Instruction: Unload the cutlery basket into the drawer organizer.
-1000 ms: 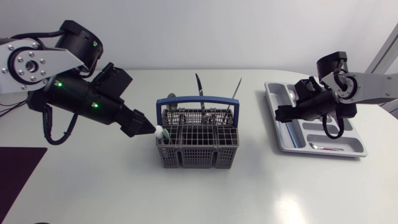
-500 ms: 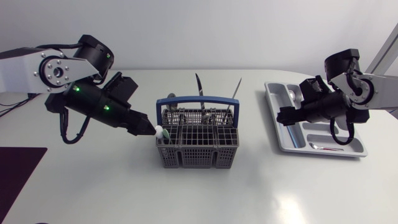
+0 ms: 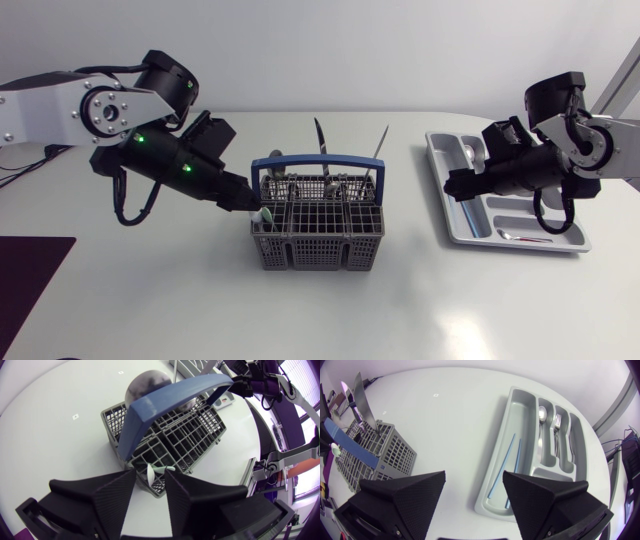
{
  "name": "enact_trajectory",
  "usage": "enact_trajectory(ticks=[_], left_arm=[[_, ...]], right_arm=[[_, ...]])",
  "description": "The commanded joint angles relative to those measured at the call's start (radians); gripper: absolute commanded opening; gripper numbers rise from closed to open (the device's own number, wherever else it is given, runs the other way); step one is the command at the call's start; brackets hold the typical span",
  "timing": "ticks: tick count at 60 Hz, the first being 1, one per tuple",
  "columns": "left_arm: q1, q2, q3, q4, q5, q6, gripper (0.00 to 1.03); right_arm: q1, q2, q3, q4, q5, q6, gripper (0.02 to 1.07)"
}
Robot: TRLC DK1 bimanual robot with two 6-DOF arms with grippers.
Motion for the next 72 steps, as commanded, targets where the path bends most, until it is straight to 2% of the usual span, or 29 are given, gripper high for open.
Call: enact_trajectory(ticks=[1, 4, 13, 17, 27, 44, 72], left_arm=[[-0.01, 0.026, 0.025, 0.005, 0.016, -0.03, 0.43], [-0.01, 0.027, 0.024, 0.005, 0.017, -0.031, 0.41], [-0.012, 0.035, 0.018, 0.007, 0.017, -0.033, 0.24], [-0.012, 0.04, 0.016, 0.007, 0.017, -0.033, 0.22], [-0.004, 0.015, 0.019, 0.007, 0.025, -0.037, 0.2], [0.028, -0.072, 0.039, -0.015, 0.085, -0.048, 0.2], [0.056, -0.258, 0.131, -0.165, 0.128, -0.045, 0.2]], right_arm=[[0.006, -0.02, -0.03, -0.012, 0.006, 0.024, 0.85], [0.006, -0.02, -0.032, -0.012, 0.006, 0.022, 0.85], [0.007, -0.023, -0.035, -0.01, 0.006, 0.021, 0.85], [0.01, -0.025, -0.036, -0.01, 0.006, 0.021, 0.85], [0.013, -0.036, -0.044, -0.009, 0.007, 0.021, 0.85], [0.035, -0.066, -0.046, -0.014, 0.033, 0.021, 0.85], [0.139, -0.212, -0.066, -0.047, 0.067, 0.018, 0.85]])
